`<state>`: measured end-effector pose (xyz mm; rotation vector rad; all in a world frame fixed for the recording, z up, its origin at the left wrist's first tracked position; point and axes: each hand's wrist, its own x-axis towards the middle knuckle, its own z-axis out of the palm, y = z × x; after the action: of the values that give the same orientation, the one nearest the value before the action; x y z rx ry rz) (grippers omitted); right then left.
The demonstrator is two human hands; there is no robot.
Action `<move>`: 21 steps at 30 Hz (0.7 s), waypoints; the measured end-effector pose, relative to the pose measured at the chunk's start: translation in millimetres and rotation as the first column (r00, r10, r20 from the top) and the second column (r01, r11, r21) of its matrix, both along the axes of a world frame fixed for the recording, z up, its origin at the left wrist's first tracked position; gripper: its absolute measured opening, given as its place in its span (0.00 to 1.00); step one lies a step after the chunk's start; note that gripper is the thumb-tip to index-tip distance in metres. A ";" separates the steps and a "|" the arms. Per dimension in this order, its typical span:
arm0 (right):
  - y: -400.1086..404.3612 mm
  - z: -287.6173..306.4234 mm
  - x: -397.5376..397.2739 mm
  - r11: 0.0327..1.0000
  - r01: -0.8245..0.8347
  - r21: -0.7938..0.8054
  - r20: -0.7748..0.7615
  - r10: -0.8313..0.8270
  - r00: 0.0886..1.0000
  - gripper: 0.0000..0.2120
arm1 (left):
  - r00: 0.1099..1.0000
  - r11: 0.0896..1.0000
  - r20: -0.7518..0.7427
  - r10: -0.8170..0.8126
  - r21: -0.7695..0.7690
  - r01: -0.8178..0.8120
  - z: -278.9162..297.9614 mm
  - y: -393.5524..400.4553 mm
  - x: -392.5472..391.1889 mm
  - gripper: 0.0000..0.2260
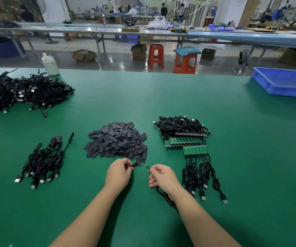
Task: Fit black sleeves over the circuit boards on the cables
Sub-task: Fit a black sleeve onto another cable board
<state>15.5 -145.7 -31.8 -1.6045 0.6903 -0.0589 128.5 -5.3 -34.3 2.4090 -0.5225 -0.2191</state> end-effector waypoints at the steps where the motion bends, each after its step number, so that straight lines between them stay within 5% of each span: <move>1: -0.2 0.0 -0.1 1.000 -0.005 -0.004 -0.006 0.005 1.000 0.08 | 1.000 1.000 0.010 -0.017 -0.019 0.017 1.4 0.7 -0.6 0.05; 7: -2.0 0.3 -1.2 0.999 -0.014 0.044 0.014 0.014 1.000 0.07 | 0.985 0.981 -0.004 -0.173 -0.090 0.172 6.4 12.7 -2.2 0.06; 16: -9.5 5.0 -3.4 0.993 -0.095 0.067 -0.041 0.098 0.994 0.10 | 0.906 0.880 0.111 -0.408 0.314 0.357 2.6 25.7 1.8 0.13; 21: -12.0 8.9 -3.4 0.984 -0.174 0.037 -0.083 0.176 0.981 0.18 | 0.883 0.889 0.158 -0.442 0.209 0.408 8.1 30.1 1.9 0.12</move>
<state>12.1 -157.8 -22.9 -1.6409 0.6107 0.1497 130.5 24.8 -26.2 2.4647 -1.1771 -0.2145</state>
